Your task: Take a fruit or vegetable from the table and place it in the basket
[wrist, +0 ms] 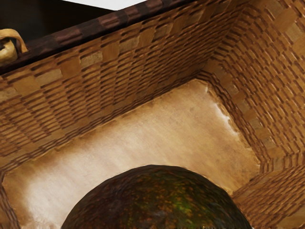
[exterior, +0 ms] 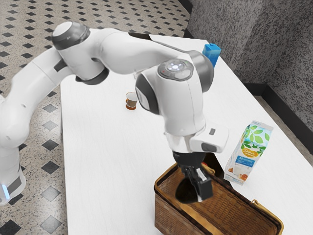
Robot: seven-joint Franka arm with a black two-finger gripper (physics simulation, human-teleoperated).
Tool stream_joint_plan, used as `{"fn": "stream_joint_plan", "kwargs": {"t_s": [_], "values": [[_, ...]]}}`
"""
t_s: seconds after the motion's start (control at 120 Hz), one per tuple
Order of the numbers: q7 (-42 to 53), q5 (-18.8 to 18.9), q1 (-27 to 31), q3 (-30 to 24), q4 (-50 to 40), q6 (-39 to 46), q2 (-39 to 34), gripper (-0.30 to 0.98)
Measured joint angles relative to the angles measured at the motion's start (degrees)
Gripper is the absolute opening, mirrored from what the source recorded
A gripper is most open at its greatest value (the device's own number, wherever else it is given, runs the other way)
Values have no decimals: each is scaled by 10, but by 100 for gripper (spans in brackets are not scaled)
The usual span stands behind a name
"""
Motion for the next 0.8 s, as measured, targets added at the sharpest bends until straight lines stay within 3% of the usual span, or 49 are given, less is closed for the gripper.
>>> {"fn": "stream_joint_plan", "kwargs": {"t_s": [0.075, 0.133, 0.25, 0.575, 0.617, 0.658, 0.692, 0.708, 0.75, 0.8], "values": [[-8, -7, 0, -2, 0, -19, -5, 33], [-13, -11, 0, -2, 0, -29, -6, 46], [-22, -14, -1, -3, 0, -41, -7, 58], [-40, -9, 0, -76, 9, -79, -14, 66], [-42, -11, 1, -101, 31, -106, 7, 66], [-43, -34, 17, -105, 92, -151, 89, 66], [-44, -77, 75, -100, 140, -188, 176, 67], [-45, -106, 132, -106, 157, -203, 218, 67], [-45, -224, 368, -162, 182, -227, 301, 67], [-37, -385, 655, -230, 152, -233, 345, 67]]}}
